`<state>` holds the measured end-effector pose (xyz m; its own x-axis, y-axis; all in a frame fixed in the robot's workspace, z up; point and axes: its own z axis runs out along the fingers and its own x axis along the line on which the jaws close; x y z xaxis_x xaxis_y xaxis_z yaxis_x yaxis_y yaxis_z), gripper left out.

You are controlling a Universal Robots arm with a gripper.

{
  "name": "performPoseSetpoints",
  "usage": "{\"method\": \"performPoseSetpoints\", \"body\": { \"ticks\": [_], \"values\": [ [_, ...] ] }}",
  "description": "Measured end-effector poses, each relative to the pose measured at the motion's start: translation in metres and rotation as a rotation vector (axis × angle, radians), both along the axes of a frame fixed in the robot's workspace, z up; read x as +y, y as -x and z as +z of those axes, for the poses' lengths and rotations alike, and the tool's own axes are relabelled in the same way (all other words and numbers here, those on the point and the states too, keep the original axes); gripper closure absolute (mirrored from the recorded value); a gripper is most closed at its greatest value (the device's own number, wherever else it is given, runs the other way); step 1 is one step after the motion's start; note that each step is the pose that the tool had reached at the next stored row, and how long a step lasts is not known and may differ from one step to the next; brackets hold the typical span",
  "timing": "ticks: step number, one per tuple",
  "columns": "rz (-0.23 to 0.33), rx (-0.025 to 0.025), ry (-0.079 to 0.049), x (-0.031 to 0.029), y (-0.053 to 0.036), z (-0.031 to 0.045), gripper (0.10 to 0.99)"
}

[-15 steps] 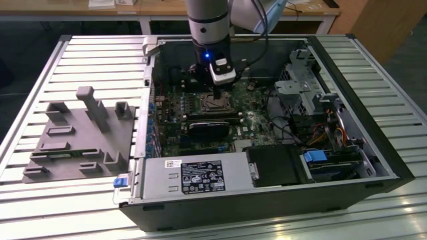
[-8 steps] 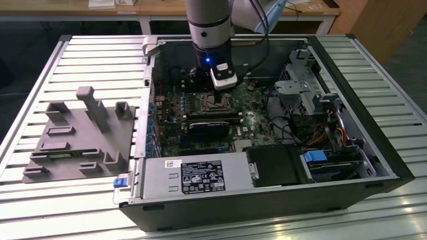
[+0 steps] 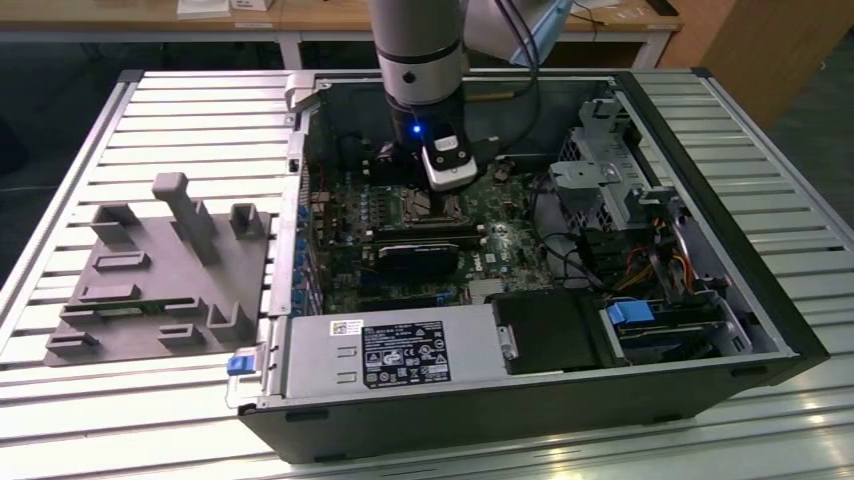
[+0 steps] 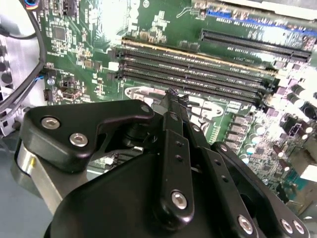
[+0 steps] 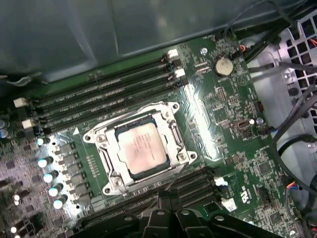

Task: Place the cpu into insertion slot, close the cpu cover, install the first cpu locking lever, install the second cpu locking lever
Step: 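Install the second cpu locking lever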

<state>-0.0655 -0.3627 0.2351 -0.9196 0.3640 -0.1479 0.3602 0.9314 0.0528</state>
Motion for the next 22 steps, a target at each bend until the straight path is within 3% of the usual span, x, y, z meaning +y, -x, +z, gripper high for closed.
{"method": "performPoseSetpoints", "body": {
  "ticks": [8,12,13,14,18,19,22],
  "values": [
    [0.078,0.0001,0.000,-0.0020,0.0016,-0.0025,0.984],
    [0.085,0.0002,0.001,-0.0020,0.0017,-0.0025,0.984],
    [0.085,0.0066,0.001,-0.0020,0.0018,-0.0027,0.984],
    [0.085,0.0224,0.000,-0.0020,0.0016,-0.0030,0.984],
    [0.085,0.0955,-0.003,-0.0020,0.0009,-0.0037,0.984],
    [0.085,0.1052,-0.003,-0.0020,0.0008,-0.0038,0.984],
    [0.085,0.1082,-0.003,-0.0020,0.0009,-0.0037,0.984]
  ]
}}
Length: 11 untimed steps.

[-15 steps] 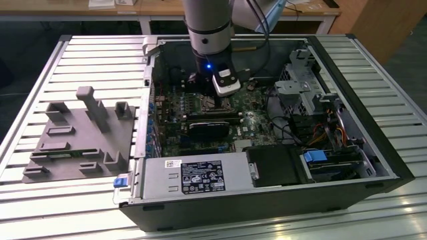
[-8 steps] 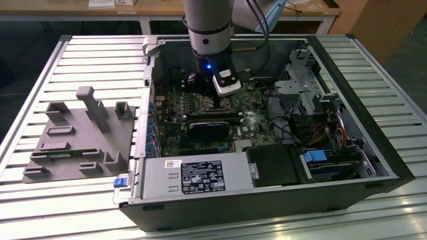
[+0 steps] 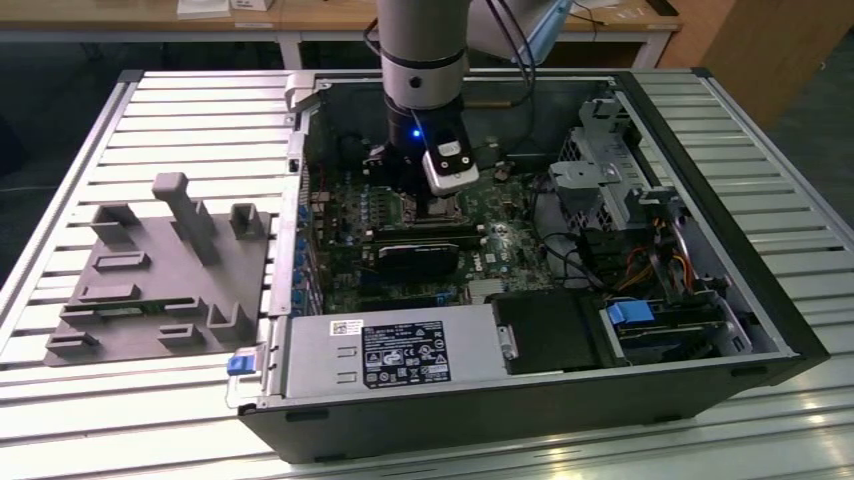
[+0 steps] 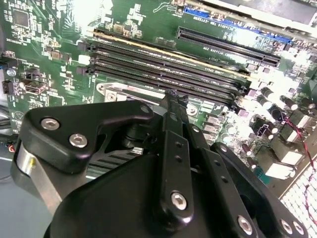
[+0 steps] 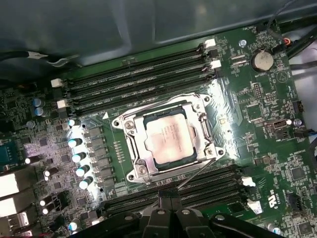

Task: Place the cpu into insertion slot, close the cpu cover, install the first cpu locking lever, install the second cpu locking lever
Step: 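Install the second cpu locking lever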

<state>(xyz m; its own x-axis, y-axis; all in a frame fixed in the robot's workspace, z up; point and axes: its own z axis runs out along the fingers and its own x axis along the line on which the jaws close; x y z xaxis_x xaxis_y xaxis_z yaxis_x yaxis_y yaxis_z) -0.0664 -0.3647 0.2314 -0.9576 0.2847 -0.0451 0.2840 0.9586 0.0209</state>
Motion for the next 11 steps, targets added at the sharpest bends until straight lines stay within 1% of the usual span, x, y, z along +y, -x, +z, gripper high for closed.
{"method": "performPoseSetpoints", "body": {
  "ticks": [2,3,5,6,7,11],
  "values": [
    [0.000,0.0005,-0.003,-0.0002,0.0001,-0.0002,0.984],
    [0.000,0.0003,-0.012,-0.0007,0.0002,-0.0005,0.984],
    [0.001,-0.0004,-0.037,-0.0021,0.0005,-0.0009,0.984],
    [0.001,-0.0009,-0.046,-0.0033,0.0007,-0.0011,0.984],
    [0.001,-0.0015,-0.053,-0.0046,0.0008,-0.0014,0.984],
    [0.002,-0.0032,-0.073,-0.0120,0.0017,-0.0021,0.984]
  ]
}}
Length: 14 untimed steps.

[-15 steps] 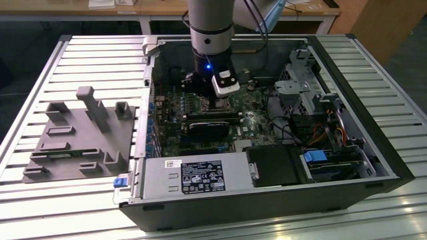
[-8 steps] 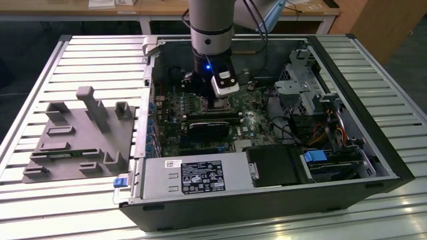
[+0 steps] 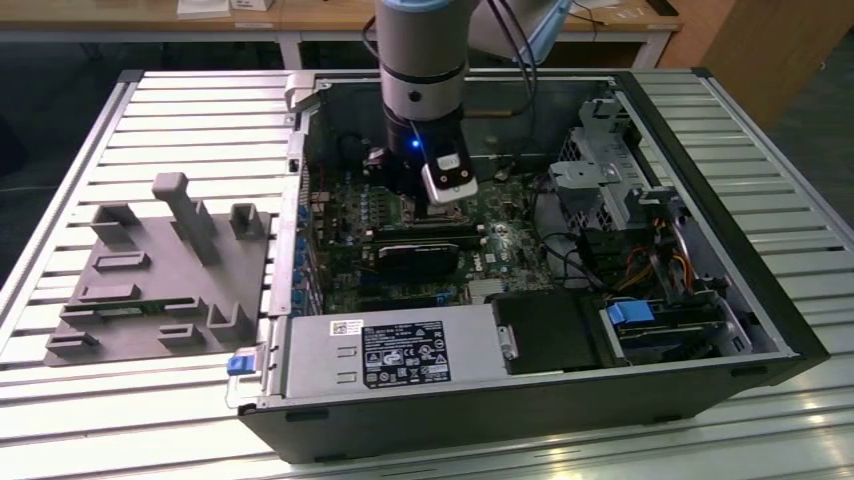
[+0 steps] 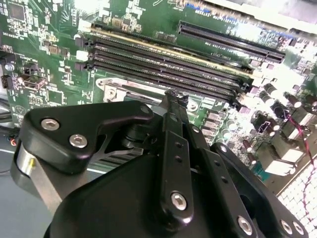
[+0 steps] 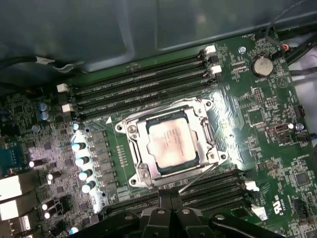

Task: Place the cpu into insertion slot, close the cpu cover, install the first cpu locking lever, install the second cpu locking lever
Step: 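Install the second cpu locking lever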

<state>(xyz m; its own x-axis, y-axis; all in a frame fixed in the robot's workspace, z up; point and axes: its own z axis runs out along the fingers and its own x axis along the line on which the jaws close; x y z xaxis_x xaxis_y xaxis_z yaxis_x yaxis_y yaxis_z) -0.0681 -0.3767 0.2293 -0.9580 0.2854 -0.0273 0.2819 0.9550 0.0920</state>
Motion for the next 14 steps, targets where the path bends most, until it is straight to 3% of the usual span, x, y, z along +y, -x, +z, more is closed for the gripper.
{"method": "performPoseSetpoints", "body": {
  "ticks": [6,10,14],
  "values": [
    [0.002,-0.0027,-0.049,-0.0077,0.0014,-0.0024,0.984],
    [0.004,-0.0045,-0.066,-0.0147,0.0023,-0.0050,0.984],
    [0.005,-0.0066,-0.089,-0.0177,0.0052,-0.0076,0.984]
  ]
}}
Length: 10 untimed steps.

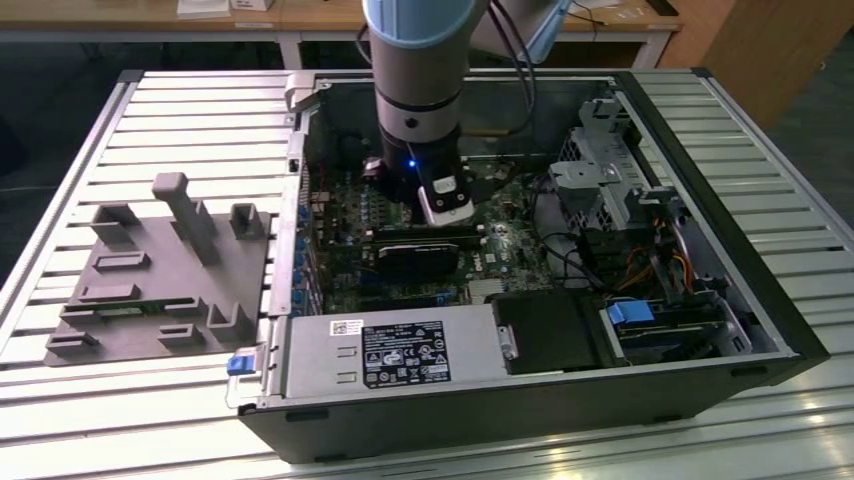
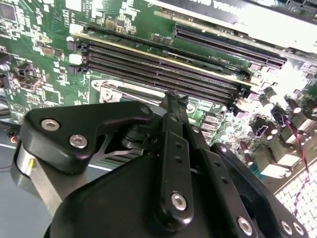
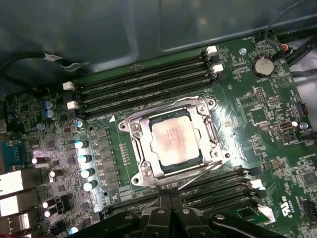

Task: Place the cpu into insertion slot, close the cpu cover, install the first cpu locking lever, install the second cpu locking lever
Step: 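Install the second cpu locking lever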

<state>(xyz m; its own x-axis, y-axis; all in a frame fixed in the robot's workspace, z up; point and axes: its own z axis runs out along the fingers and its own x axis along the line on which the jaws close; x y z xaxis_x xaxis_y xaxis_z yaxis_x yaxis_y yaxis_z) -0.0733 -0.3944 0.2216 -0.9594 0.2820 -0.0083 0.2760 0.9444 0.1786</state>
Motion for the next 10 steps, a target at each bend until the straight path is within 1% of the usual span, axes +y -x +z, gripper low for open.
{"method": "performPoseSetpoints", "body": {
  "ticks": [4,10],
  "values": [
    [0.003,-0.0028,-0.021,-0.0028,0.0030,-0.0030,0.984],
    [0.005,-0.0108,-0.046,-0.0077,0.0073,-0.0072,0.984]
  ]
}}
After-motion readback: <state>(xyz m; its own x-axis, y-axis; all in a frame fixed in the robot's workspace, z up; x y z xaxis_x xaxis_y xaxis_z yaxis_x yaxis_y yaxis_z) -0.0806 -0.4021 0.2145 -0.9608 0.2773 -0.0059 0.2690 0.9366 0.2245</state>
